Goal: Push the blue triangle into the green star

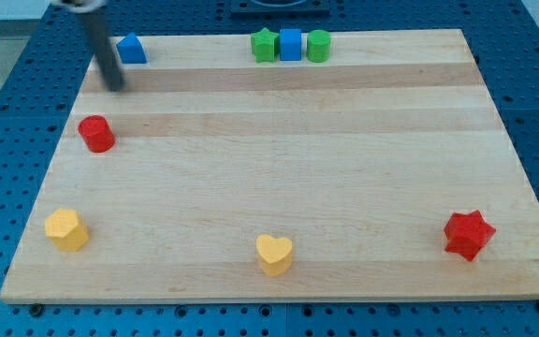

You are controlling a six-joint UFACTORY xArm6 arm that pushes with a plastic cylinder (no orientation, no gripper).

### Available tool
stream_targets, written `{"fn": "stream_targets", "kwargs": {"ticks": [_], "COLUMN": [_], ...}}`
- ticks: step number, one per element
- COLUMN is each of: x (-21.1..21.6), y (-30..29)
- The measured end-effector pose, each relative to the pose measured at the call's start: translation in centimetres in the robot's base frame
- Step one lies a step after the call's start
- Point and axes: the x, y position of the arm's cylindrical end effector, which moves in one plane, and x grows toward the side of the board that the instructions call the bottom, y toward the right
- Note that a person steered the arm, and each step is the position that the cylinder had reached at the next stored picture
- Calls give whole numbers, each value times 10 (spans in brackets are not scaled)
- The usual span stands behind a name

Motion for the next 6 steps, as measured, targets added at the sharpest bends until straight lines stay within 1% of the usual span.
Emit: {"fn": "stream_targets", "kwargs": {"ticks": [1,2,3,4,5,6], "x": [-2,-25,-77,-111,-104,-94], "y": [-7,-7,-7,-4,45,55]}}
